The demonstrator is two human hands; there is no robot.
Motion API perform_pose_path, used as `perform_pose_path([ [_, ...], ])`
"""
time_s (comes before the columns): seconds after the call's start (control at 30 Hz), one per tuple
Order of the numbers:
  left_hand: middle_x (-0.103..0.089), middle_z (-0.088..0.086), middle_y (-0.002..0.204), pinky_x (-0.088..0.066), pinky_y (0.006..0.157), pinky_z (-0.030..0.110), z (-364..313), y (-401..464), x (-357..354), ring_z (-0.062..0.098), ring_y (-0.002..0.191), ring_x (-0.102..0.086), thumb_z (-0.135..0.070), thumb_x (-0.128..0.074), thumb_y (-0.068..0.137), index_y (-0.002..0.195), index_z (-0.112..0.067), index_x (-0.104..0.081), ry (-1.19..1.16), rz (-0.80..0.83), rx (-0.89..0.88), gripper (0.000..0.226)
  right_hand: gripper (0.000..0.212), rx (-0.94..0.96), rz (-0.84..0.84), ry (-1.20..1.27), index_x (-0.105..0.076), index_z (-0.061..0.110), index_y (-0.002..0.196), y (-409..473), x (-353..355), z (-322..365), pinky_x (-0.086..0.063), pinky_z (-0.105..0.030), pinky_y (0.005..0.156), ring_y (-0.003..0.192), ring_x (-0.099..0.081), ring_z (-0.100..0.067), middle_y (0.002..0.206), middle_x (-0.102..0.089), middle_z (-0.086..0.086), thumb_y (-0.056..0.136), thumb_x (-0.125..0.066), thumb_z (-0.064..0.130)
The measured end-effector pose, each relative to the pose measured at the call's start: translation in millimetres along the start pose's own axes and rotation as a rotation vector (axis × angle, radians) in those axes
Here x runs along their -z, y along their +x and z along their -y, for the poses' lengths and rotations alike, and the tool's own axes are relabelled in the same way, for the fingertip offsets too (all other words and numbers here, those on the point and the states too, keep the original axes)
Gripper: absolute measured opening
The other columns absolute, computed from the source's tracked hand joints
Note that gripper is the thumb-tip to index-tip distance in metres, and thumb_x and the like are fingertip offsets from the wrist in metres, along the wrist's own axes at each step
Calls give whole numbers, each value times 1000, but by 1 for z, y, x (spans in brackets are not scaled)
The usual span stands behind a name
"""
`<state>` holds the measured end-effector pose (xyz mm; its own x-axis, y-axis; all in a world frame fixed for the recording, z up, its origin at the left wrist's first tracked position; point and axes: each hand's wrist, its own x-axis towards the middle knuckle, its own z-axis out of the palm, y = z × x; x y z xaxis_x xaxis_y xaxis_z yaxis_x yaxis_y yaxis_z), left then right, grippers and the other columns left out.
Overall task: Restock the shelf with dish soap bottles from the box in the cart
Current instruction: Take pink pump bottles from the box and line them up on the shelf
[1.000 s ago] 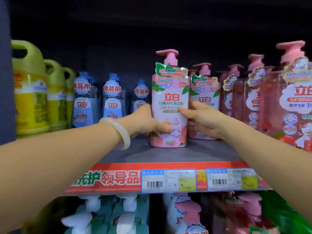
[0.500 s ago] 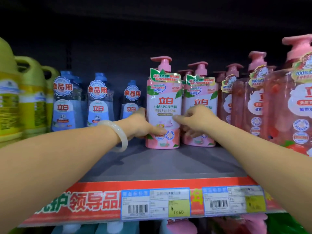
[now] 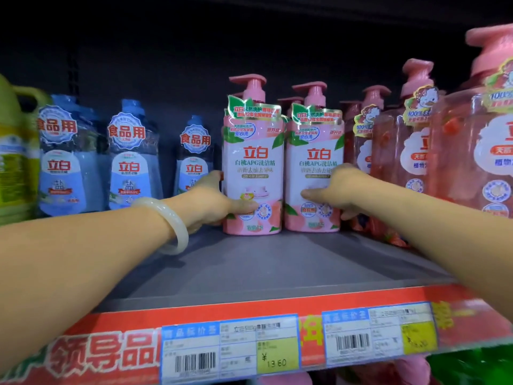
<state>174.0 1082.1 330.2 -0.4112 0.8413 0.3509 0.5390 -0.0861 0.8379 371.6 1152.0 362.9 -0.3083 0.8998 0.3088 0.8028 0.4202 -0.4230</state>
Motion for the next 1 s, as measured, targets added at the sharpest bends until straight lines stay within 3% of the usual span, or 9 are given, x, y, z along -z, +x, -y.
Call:
perform_pose_path([
  [0.1,-66,3,114,-55,85,48,-1,2,0,25,99,-66,-20,-83,68,125,-19,-47,-3,3,5,67,58,-15,44,57,-47,-5,113,9,-1,-1,-54,-44,88,95,-67,-35,98,-62,-16,87,-61,45],
  [0.17,-66,3,114,-55,86,48,0,2,-1,25,99,-65,-20,-83,68,125,-19,-47,4,-5,5,67,69,-40,79,118,-41,-4,129,13,-1,-1,-54,-46,88,100,-66,-35,119,-59,-20,85,-64,44],
  [0.3,-65,4,118,-54,88,47,0,4,-3,26,101,-64,-21,-83,68,126,-19,-46,12,-23,-1,68,72,-47,100,236,-35,0,137,15,-2,-2,-54,-47,88,105,-62,-35,134,-50,-19,84,-67,38],
  [0.47,-64,4,119,-53,89,47,0,3,-3,26,102,-64,-21,-82,70,127,-20,-44,17,-23,1,68,71,-11,32,216,-37,-1,135,11,-5,-6,-55,-47,84,95,-65,-36,113,-59,-18,85,-65,42],
  [0.57,-63,4,120,-53,90,47,0,1,-4,26,104,-63,-22,-82,70,127,-20,-44,16,-31,2,68,75,-10,-26,171,-35,-3,129,10,-10,-10,-52,-35,60,67,-57,-27,88,-52,-12,82,-67,46],
  [0.67,-63,4,119,-53,90,46,2,1,-6,25,104,-63,-22,-82,70,122,-20,-44,7,-40,-1,65,86,-10,-34,159,-29,-4,130,12,-15,-13,-42,-30,71,85,-52,-24,107,-50,-11,74,-76,41],
  [0.8,-63,4,118,-53,91,46,2,1,-5,25,104,-63,-21,-81,71,115,-22,-42,23,-35,-2,58,89,-24,-20,233,-31,-3,128,18,-19,-10,-44,-31,92,111,-55,-24,124,-55,-9,67,-83,35],
  [0.93,-61,4,123,-50,95,41,2,-2,-6,23,108,-61,-27,-81,71,125,-15,-44,85,-43,-10,66,72,25,-13,61,-41,-3,116,9,-13,-9,-39,-25,70,84,-48,-18,98,-50,-5,74,-76,43],
  [1.0,-61,4,124,-50,91,34,0,-5,-6,22,109,-59,-30,-80,72,125,-12,-46,125,-39,9,65,43,52,-23,-63,-46,7,81,0,-6,-5,-36,-24,53,64,-45,-13,76,-45,-2,81,-69,44],
])
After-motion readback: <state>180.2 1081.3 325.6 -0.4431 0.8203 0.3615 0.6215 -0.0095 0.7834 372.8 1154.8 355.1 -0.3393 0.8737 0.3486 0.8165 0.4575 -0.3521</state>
